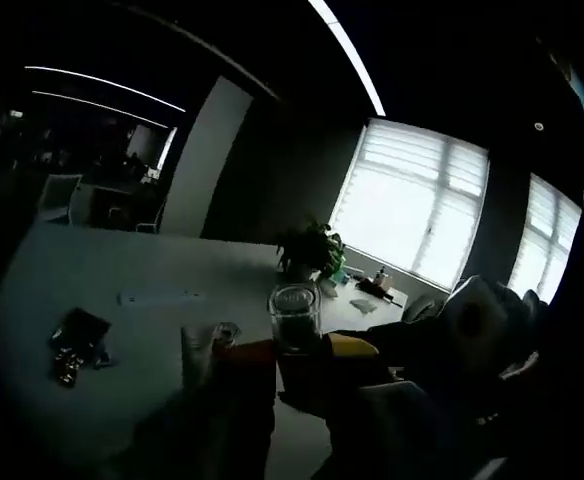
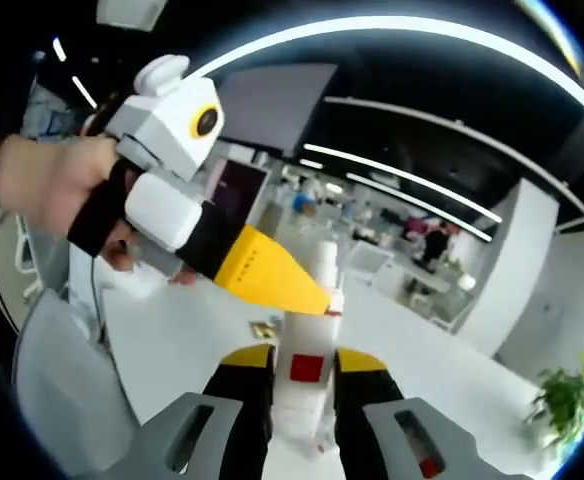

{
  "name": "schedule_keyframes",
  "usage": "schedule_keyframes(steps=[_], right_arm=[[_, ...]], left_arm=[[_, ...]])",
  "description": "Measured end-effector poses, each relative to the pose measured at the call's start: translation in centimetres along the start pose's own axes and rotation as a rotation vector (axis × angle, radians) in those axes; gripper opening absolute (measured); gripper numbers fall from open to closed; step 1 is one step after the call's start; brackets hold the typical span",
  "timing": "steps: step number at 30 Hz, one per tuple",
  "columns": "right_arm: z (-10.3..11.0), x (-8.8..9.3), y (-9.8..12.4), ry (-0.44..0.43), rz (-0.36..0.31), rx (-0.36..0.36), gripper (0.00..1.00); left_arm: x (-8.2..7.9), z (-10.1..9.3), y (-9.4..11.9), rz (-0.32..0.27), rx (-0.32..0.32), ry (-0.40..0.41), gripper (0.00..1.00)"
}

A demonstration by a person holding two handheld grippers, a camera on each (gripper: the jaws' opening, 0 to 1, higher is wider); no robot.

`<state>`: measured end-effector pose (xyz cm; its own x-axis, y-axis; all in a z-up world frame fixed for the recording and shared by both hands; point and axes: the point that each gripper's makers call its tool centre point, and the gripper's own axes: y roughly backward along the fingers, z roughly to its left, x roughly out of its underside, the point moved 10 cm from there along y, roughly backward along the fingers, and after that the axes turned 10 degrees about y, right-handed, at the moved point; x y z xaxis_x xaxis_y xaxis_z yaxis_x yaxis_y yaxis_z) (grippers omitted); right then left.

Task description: Arrange the skincare products in the storage area until every visible bottle or jar stands upright without overlapping.

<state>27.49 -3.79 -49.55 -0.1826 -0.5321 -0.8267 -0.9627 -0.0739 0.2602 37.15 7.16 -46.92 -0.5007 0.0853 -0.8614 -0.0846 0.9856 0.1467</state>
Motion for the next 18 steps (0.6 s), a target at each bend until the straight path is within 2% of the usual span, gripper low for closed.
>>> schedule_keyframes(steps=[9,12,14,18], right_arm=[[0.2,0.9,0.1,-0.037,0.009,-0.025,0.16],[0.3,1.4,0.2,-0.060,0.017,-0.031,0.18],[0.4,1.8,0.3,-0.076,0.021,-0.042,0.21],[0.4,3.1,0.9,-0.113,0.029,-0.054,0.29]], left_arm=[[-0.2,1.0,-0.6,0.054,0.025,-0.059,0.18],[-0.2,1.5,-0.8,0.083,0.026,-0.112,0.18],[-0.2,2.0,-1.1,0.108,0.024,-0.150,0.18],[0.1,2.8,-1.5,0.123,0.033,-0.173,0.18]])
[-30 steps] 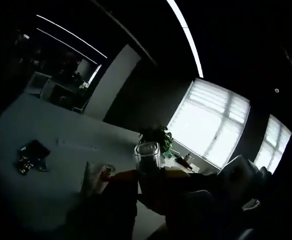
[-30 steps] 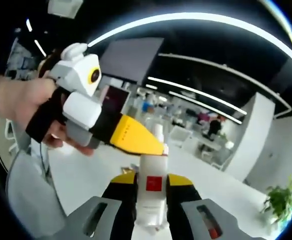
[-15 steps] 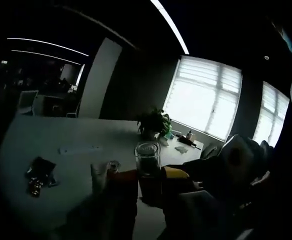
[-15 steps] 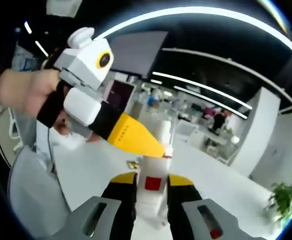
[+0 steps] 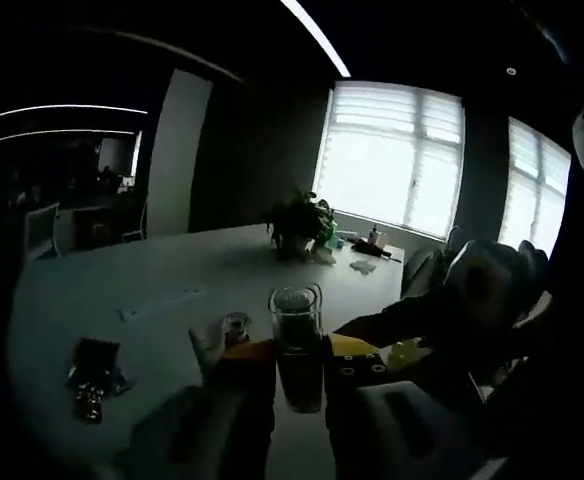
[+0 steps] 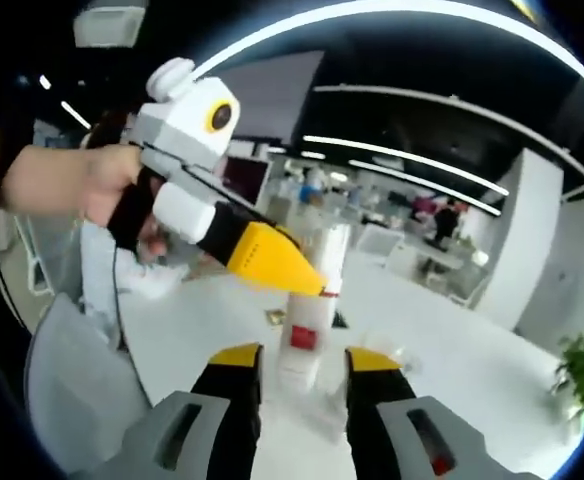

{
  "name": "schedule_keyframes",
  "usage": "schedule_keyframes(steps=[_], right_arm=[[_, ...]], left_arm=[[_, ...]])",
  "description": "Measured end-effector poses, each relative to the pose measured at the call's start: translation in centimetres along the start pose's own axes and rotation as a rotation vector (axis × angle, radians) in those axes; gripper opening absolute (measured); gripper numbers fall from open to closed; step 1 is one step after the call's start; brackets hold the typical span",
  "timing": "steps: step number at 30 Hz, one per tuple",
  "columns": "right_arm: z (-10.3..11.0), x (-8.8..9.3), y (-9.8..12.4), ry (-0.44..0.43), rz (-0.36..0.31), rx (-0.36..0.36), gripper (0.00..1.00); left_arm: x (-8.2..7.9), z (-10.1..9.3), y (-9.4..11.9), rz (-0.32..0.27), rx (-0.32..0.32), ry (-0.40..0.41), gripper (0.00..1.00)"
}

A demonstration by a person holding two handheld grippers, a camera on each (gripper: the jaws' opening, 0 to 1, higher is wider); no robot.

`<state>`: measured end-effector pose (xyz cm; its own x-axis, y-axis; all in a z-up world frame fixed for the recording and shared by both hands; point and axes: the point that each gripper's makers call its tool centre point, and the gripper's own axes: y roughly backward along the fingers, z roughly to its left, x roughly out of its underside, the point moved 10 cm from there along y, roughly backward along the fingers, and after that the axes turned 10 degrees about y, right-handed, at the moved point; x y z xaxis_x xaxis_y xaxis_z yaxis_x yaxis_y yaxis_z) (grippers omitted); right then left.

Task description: Arrange the skincare products in the storage area until every visible bottle or jar stands upright without overlapping.

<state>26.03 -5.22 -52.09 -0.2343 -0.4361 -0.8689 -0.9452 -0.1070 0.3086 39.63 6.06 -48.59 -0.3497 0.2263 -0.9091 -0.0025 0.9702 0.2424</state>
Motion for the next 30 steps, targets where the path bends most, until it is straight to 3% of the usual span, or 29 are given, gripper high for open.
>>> schedule_keyframes(steps=[10,13,17,23,27,30], right_arm=[[-1.0,3.6,1.4,-0.083,0.081,0.012,0.48],[-1.0,4.8,1.6,-0.112,0.109,-0.004,0.57],[-1.0,7.0,2.0,-0.122,0.163,-0.001,0.66],[-1.5,9.0,2.5,-0.171,0.168,-0.001,0.74],[-1.8,10.8,2.5,-0.275,0.155,-0.014,0.83],[-2.1,10.9,2.5,-0.320,0.141,-0.021,0.83]], left_arm=[[1.4,1.3,-1.8,0.048,0.036,-0.027,0.18],[1.8,1.7,-2.4,0.048,0.043,-0.040,0.18],[2.4,2.3,-3.2,0.059,0.034,-0.105,0.18],[3.7,4.4,-4.7,0.090,0.030,-0.187,0.18],[5.0,5.3,-5.8,0.111,0.037,-0.214,0.18],[5.9,6.0,-6.7,0.111,0.069,-0.214,0.18]])
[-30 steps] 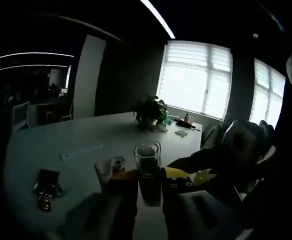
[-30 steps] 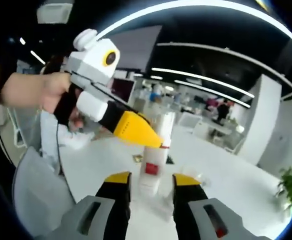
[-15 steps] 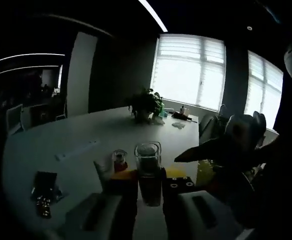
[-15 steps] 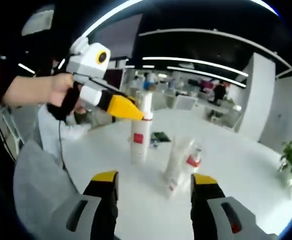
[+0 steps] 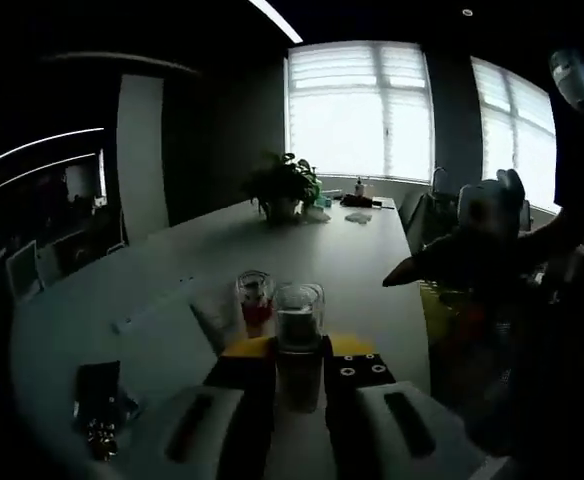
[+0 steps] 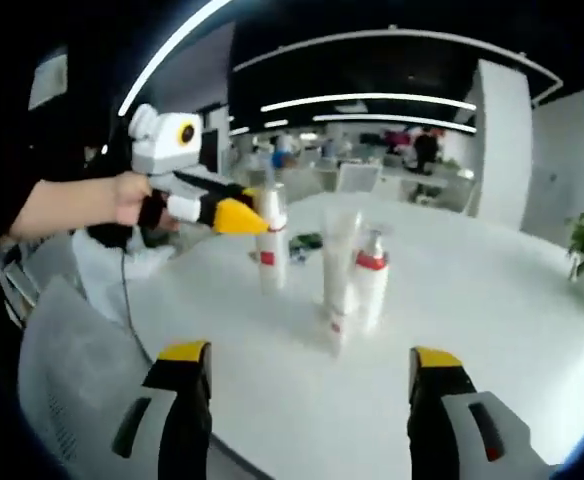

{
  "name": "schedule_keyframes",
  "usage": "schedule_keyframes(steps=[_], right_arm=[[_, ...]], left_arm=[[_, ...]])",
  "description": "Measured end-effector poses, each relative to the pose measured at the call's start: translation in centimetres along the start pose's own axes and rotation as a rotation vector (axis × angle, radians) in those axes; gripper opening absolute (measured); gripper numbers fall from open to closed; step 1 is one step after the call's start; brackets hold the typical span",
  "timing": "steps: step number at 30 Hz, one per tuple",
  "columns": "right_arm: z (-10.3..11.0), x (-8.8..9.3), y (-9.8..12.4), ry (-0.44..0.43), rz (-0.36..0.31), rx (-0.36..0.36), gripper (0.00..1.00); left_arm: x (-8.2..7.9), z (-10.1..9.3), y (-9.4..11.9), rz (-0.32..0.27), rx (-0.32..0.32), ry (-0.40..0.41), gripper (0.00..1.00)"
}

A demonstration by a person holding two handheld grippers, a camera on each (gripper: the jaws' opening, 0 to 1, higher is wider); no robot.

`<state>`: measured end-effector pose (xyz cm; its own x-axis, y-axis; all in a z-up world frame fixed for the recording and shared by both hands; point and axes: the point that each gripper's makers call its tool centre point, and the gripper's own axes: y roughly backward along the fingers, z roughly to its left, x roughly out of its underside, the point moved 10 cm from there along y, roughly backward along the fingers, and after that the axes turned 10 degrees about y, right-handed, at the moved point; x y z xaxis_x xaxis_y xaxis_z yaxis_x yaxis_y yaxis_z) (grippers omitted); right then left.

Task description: Arrange the skincare products in the storage area until every visible bottle or jar stands upright without overlapping.

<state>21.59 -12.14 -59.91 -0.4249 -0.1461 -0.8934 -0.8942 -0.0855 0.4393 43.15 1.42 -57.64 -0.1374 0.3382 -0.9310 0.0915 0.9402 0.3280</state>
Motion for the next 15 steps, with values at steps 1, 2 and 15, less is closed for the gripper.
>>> schedule_keyframes(steps=[1,2,15], right_arm=[[-0.1,-0.3,-0.1,-0.017,-0.033,-0.007,0.84],[-0.3,-0.4,-0.1,-0.014,-0.035,-0.014,0.85],[-1.1,0.0,-0.5,0.056,-0.006,0.066,0.99]], left_arm=[[0.2,0.2,-0.3,-0.005,0.010,-0.001,0.18],[0.4,0.4,-0.5,-0.008,0.016,-0.002,0.18],[3.6,2.7,-3.6,-0.012,0.078,-0.097,0.16]])
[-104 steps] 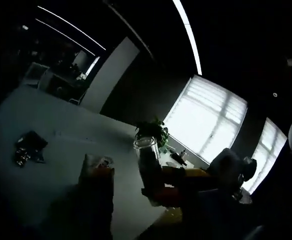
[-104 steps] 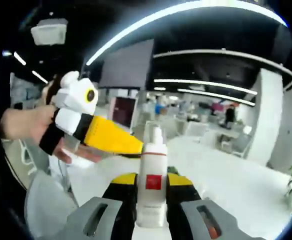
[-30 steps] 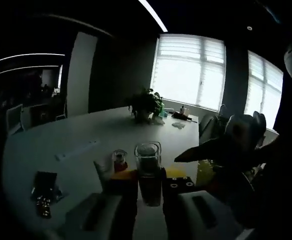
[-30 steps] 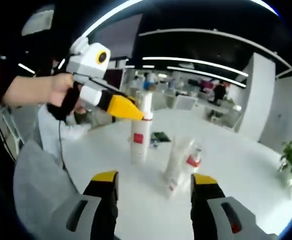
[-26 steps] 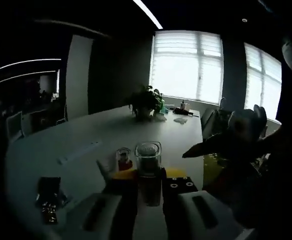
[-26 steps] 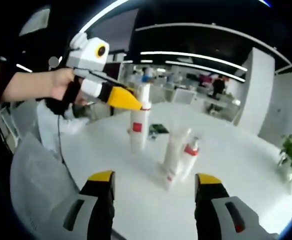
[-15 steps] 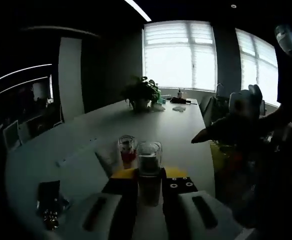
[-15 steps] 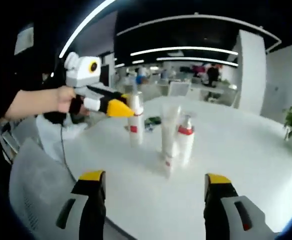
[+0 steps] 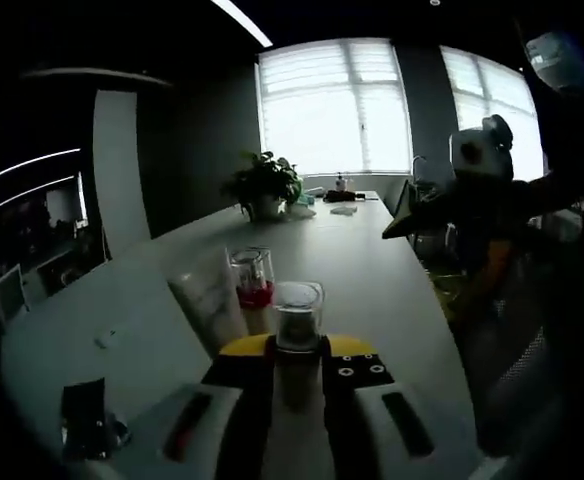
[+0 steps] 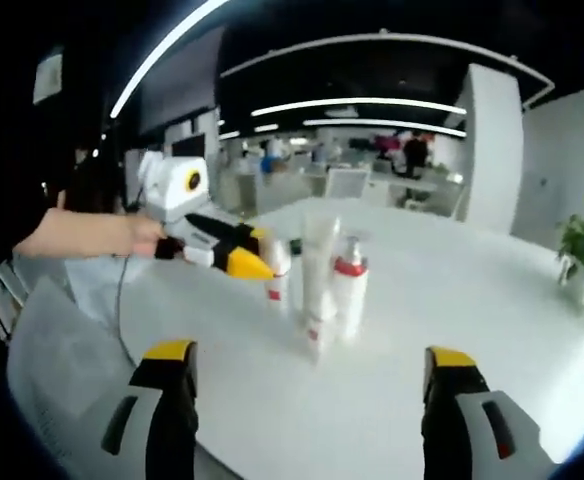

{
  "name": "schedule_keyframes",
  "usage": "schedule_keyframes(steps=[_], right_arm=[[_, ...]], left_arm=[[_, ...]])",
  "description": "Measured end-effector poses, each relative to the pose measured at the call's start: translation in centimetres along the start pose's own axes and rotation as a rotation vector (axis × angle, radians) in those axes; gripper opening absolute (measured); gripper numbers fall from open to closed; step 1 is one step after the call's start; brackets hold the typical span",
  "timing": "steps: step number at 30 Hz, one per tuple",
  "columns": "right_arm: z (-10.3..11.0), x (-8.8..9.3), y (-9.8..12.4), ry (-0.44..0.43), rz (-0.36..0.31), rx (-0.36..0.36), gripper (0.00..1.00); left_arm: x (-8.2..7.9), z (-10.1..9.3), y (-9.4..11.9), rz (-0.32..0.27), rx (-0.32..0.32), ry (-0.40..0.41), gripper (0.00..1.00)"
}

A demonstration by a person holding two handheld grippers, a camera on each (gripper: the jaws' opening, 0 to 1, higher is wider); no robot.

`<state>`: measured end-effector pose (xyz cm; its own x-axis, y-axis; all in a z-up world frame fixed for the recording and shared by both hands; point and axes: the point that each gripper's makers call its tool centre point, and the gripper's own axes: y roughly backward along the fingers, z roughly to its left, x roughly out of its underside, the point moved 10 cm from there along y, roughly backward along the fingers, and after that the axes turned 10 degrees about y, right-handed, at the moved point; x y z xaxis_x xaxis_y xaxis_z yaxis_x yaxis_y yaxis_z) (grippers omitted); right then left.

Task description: Arrange the skincare products in the storage area until every visible bottle or jar stands upright without overlapping.

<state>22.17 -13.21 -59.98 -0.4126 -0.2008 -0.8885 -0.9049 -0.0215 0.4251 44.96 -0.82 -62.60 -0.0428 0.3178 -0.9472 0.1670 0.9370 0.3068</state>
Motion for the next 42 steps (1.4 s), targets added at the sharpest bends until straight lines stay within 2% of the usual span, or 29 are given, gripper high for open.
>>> schedule_keyframes(steps=[4,5,7,14,20,33,42], right_arm=[[0.7,-0.1,-0.3,-0.022,-0.018,-0.067,0.99],[0.7,-0.1,-0.3,-0.018,-0.017,-0.066,0.99],[0.9,-0.4,-0.2,0.048,-0.027,-0.055,0.99],[0.4,-0.5,0.0,0.020,-0.051,-0.038,0.99],[0.7,-0.6,-0.1,0.053,-0.041,-0.045,0.99],[0.8,-0.5,0.0,0.053,-0.038,-0.049,0.99],[0.9,-0.6,0.0,0.058,-0.040,-0.056,0.98]], left_arm=[[0.8,0.9,-0.7,-0.016,0.016,0.023,0.16],[0.9,1.0,-0.7,-0.020,0.019,0.025,0.16],[1.2,1.3,-1.0,-0.041,0.031,0.044,0.16],[2.2,1.7,-1.9,-0.019,0.060,0.022,0.16],[3.2,1.7,-2.9,-0.031,0.071,0.039,0.16],[3.9,1.9,-3.3,-0.035,0.081,0.042,0.16],[4.1,1.9,-3.5,-0.062,0.070,0.060,0.16]])
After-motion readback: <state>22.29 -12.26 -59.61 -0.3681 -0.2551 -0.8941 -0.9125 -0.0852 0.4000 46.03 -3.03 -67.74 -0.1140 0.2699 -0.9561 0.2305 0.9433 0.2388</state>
